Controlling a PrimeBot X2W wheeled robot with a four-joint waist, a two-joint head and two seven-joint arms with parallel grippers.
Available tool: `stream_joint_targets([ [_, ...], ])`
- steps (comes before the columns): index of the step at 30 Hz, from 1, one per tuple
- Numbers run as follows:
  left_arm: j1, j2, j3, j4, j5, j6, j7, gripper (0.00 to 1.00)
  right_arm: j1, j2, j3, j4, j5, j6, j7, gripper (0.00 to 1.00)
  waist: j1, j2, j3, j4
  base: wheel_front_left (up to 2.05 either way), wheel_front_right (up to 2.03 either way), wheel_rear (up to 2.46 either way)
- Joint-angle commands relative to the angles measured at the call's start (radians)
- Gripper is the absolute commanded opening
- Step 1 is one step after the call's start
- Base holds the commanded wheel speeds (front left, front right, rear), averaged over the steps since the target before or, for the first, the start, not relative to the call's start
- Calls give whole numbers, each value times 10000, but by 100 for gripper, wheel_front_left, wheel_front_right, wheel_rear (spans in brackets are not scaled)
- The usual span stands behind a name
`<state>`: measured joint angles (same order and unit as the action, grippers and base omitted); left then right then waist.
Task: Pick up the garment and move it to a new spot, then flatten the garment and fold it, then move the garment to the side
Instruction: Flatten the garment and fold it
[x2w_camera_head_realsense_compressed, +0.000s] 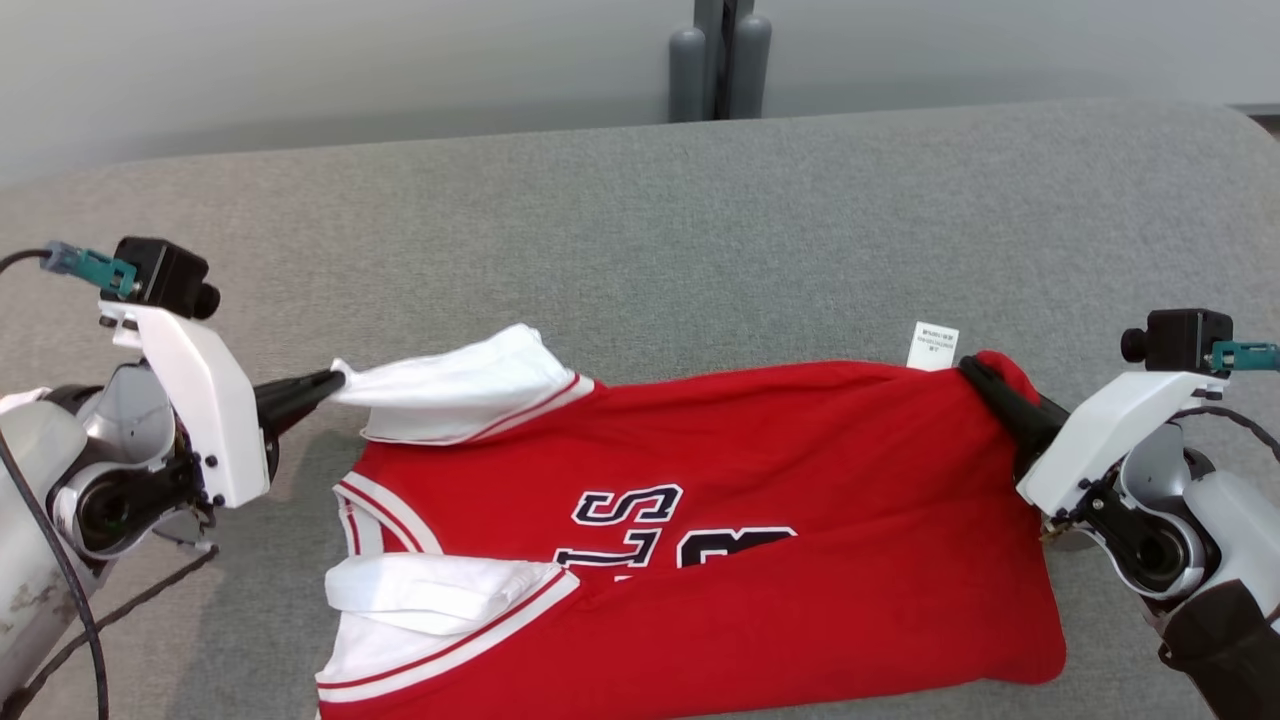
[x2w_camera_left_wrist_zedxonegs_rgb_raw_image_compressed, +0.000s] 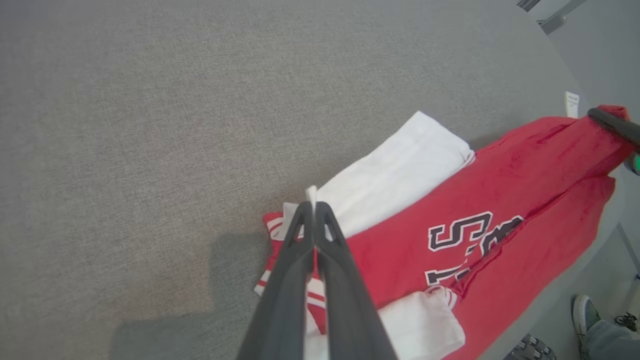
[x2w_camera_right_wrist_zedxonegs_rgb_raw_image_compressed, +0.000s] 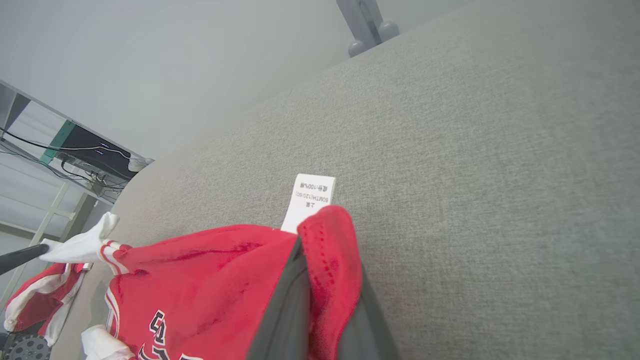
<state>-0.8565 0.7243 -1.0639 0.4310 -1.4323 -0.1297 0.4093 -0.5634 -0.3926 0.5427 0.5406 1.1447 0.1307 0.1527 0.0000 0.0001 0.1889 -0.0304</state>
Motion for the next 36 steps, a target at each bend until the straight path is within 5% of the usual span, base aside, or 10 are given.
stream_joint_targets([
  [1, 170, 128, -55, -79, -52, -12, 35, 0, 190, -174, 89, 63, 80, 3, -110, 0, 0, -1, -174, 149, 0, 0, 0],
  [18, 1352, 782, -658, -1627, -836, 51, 1057, 0, 791, -1205, 1536, -113, 557, 3, -257, 0, 0, -1, -1038, 572, 0, 0, 0],
  [36, 1985, 985, -1006, -2544, -944, 382, 1319, 0, -40, -1893, 2812, -291, 581, 3, -163, 0, 0, -1, -700, 699, 0, 0, 0],
])
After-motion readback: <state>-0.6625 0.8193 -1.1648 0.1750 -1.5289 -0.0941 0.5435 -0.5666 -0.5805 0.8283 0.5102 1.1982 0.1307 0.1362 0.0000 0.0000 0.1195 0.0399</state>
